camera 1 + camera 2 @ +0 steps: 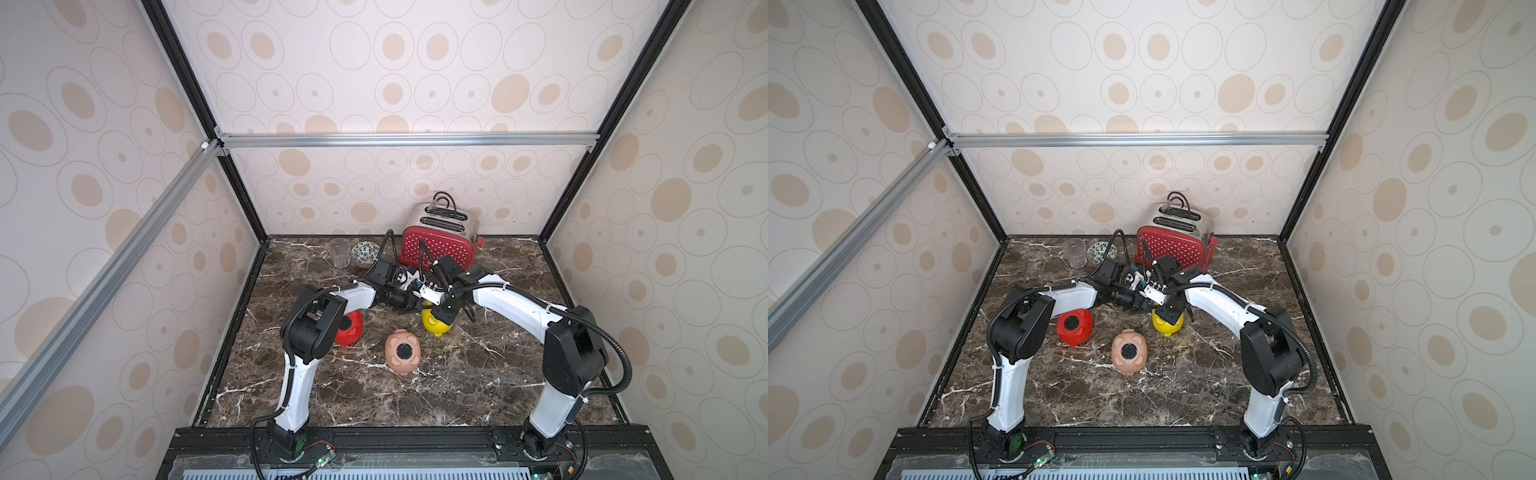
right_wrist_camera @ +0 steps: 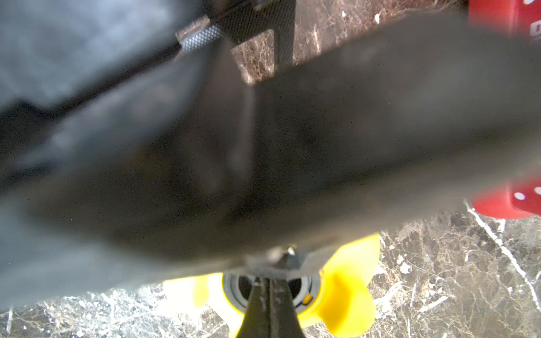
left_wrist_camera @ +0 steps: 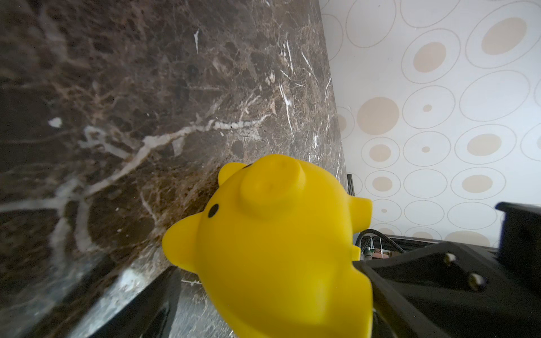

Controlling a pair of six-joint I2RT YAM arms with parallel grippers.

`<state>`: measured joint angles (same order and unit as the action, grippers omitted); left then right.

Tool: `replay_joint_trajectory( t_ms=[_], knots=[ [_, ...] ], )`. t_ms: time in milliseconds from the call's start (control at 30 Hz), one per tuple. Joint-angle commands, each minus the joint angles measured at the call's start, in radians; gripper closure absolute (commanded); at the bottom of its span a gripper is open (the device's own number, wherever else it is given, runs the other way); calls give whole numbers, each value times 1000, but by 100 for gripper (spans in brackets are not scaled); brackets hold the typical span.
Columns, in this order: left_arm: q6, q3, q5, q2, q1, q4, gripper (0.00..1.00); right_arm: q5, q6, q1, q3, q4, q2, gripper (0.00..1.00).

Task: Close piggy banks
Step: Screw the knob on the piggy bank.

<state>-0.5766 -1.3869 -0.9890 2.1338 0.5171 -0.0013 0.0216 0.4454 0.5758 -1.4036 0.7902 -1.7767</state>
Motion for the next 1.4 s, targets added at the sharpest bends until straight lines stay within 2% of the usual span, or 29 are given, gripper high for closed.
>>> replay_joint_trajectory(
  t_ms=[0,467,1100,1367],
  knots=[
    [0,-21,7,21,2,6,7,-27,-14,-6,22,23,3,100],
    [-3,-20,7,22,2,12,7,-22,-99,-22,15,2,-3,100],
    [-8,-17,7,23,3,17,7,-12,-288,-30,2,-8,-1,100],
    [-11,-17,8,22,4,20,7,28,-404,-30,-6,-4,-6,100]
  ],
)
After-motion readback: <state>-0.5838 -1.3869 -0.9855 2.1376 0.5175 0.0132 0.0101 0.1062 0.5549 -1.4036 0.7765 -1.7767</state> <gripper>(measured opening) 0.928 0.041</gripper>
